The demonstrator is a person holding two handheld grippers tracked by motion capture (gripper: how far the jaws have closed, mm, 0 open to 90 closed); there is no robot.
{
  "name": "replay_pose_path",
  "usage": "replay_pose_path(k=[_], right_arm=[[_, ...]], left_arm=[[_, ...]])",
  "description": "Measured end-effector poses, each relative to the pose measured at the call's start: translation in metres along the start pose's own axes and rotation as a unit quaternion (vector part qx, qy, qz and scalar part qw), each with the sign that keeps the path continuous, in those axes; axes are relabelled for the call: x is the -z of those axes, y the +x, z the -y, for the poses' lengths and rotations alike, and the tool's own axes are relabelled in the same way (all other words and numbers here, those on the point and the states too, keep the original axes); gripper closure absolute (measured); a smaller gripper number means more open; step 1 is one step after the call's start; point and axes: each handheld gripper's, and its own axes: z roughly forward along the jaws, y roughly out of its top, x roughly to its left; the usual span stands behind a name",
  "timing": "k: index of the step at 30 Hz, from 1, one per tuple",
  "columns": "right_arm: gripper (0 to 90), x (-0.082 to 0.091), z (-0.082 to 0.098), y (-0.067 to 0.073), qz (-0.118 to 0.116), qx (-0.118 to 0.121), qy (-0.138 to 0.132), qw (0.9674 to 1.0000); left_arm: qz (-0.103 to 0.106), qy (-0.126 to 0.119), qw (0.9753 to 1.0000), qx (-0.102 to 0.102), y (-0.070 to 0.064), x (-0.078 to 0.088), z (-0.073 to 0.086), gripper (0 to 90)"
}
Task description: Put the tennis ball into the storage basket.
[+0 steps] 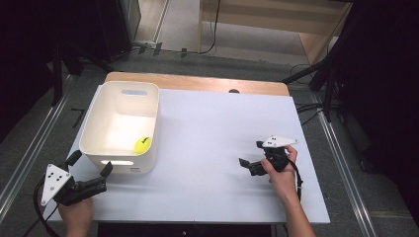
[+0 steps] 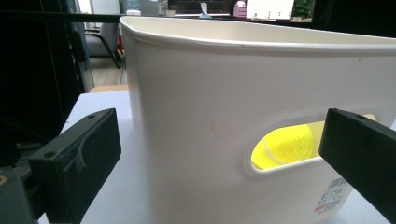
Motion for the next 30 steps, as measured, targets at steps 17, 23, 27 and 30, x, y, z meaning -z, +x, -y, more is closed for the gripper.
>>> replay_pose_path(k=[17, 23, 27, 30], right_arm=[[0.0, 0.011, 0.021, -0.009, 0.010, -0.020, -0.014, 0.9996], [0.0, 0.015, 0.027, -0.010, 0.011, -0.032, -0.034, 0.9988], [0.0, 0.017, 0.032, -0.011, 0.011, -0.039, -0.041, 0.9983], [0.0, 0.018, 0.033, -0.012, 0.012, -0.039, -0.041, 0.9983]], left_arm=[[0.000, 0.002, 1.0000, -0.003, 0.000, 0.000, 0.000, 0.0], [0.000, 0.002, 1.0000, -0.002, 0.000, 0.000, 0.000, 0.0], [0.000, 0.000, 1.0000, -0.001, 0.000, 0.000, 0.000, 0.0], [0.000, 0.000, 1.0000, -0.001, 0.000, 0.000, 0.000, 0.0]])
